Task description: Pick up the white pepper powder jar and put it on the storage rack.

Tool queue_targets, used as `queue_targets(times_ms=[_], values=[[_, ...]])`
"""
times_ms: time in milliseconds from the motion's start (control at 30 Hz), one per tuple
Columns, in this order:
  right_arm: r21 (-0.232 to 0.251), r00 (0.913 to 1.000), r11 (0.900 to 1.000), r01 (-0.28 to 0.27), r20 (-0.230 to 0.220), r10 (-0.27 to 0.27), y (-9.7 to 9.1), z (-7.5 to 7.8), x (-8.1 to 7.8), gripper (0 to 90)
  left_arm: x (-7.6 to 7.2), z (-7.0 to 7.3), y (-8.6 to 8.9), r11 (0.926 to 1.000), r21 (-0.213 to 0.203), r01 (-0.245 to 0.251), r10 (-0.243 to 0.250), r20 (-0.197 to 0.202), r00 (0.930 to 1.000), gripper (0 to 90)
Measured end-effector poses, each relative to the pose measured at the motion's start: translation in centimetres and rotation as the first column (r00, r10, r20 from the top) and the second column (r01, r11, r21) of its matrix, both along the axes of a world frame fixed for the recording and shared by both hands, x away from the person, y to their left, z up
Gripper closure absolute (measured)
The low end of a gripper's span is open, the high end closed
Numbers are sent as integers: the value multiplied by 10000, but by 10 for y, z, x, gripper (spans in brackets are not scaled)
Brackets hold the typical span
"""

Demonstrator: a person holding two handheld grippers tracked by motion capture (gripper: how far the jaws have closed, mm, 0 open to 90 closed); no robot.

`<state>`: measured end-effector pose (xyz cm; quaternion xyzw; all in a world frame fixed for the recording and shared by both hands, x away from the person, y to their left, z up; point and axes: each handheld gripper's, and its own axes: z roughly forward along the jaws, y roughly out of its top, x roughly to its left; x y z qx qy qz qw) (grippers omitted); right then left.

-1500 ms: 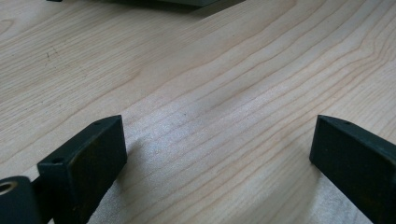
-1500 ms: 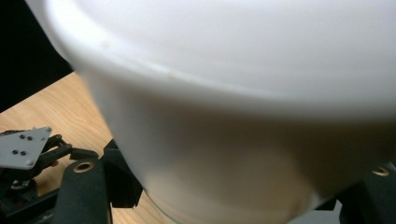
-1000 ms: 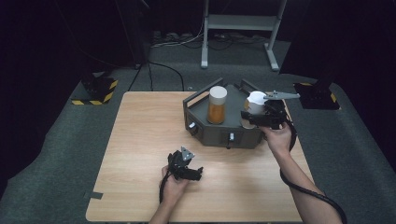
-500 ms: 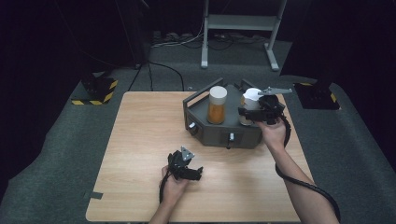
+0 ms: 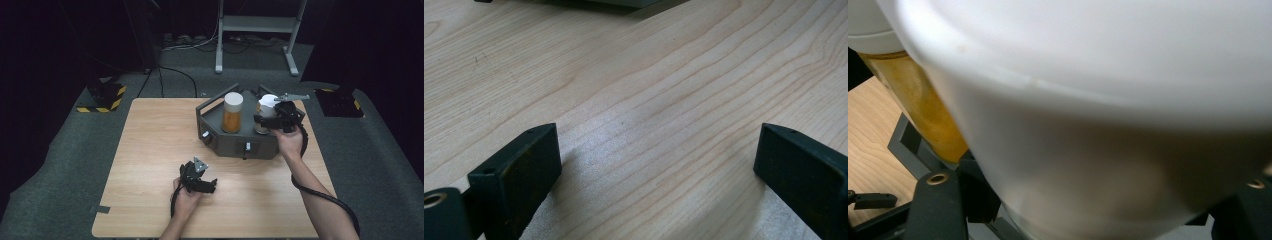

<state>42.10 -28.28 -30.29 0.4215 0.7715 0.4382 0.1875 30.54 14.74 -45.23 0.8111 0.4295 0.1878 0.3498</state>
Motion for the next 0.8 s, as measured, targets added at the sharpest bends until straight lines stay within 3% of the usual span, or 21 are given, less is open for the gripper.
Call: queue_targets(times_ms=[800], values=[[-540, 9996, 9985, -18, 289, 33, 11, -6, -2, 305, 0, 0, 0, 10000, 9, -2, 2, 8, 10000, 51]])
